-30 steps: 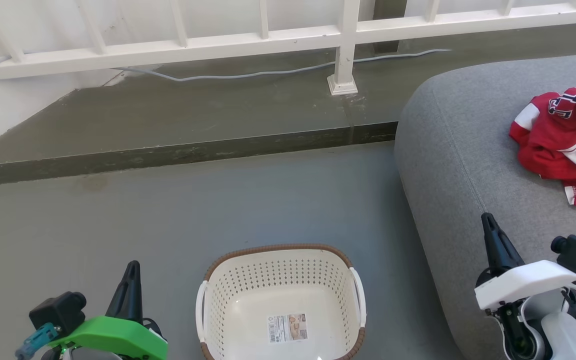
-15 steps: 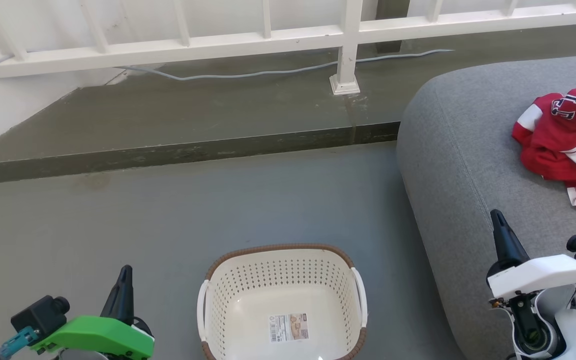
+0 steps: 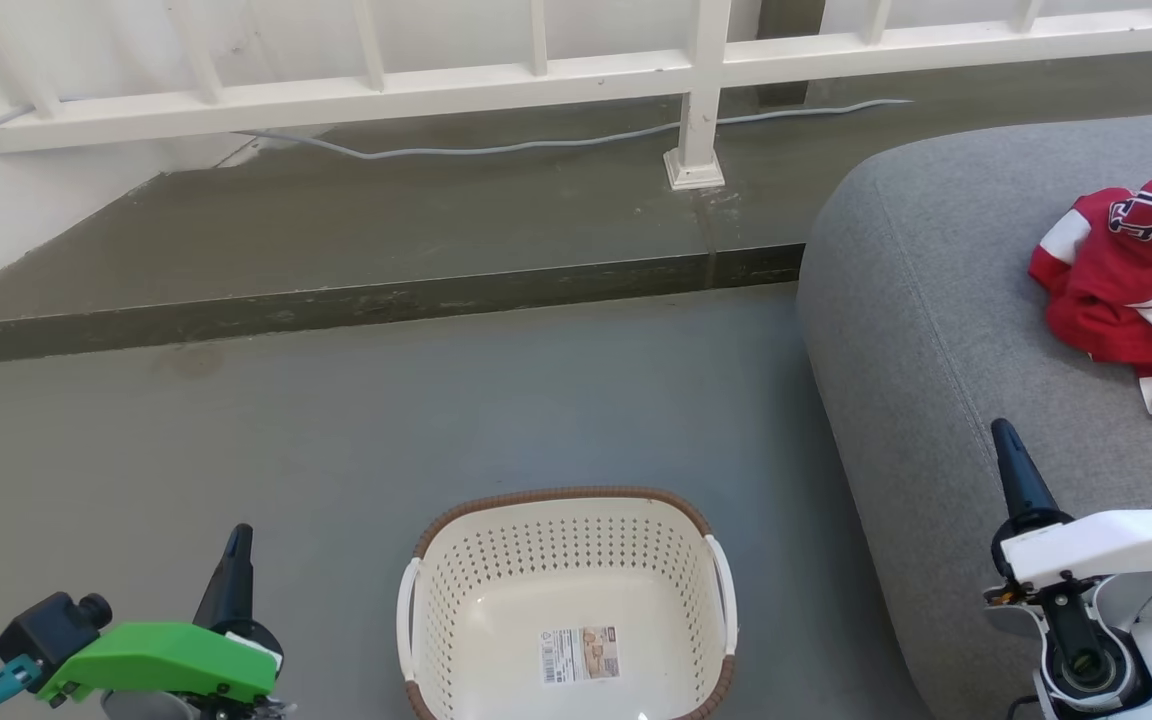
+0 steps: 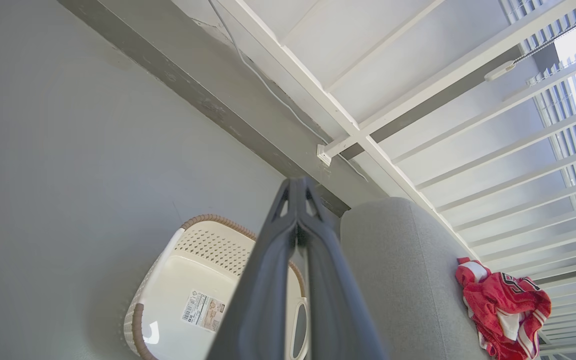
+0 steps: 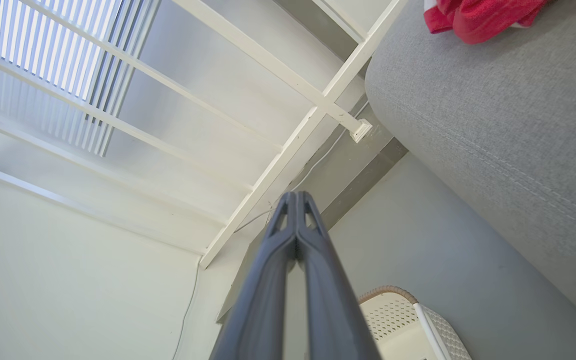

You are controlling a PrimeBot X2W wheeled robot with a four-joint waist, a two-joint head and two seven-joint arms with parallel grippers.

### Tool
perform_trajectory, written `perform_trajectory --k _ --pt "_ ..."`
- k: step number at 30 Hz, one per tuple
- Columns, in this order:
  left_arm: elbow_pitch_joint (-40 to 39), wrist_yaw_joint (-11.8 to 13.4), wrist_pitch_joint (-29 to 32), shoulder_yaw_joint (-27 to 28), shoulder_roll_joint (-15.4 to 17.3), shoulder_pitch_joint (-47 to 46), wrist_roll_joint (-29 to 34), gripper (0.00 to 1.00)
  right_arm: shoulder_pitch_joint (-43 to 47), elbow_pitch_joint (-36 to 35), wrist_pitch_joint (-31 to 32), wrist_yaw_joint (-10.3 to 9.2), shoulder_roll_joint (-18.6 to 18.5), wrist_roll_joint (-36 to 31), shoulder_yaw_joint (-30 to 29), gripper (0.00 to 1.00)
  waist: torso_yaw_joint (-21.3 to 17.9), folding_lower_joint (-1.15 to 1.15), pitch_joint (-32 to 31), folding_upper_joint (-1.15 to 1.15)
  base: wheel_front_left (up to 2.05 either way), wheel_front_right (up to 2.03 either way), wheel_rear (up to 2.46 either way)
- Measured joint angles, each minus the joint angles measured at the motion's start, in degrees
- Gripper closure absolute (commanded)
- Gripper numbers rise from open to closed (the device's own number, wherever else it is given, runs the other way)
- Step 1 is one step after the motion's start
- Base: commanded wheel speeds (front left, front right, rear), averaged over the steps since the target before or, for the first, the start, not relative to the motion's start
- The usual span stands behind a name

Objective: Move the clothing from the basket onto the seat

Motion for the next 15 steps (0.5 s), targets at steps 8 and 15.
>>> perform_trajectory --k 8,15 --pt "0.9 -1.0 1.1 1.3 -0.2 -0.4 -5.7 1.0 -0.6 0.3 1.2 0.41 0.3 5.9 -1.5 1.0 0.2 0.0 0.0 0.0 0.0 0.0 0.0" --pt "1.9 -2.0 2.1 2.6 -0.4 -1.3 -10.4 1.0 -0.9 0.5 2.7 0.87 0.9 10.7 -2.9 1.0 0.4 0.0 0.0 0.0 0.0 0.0 0.0"
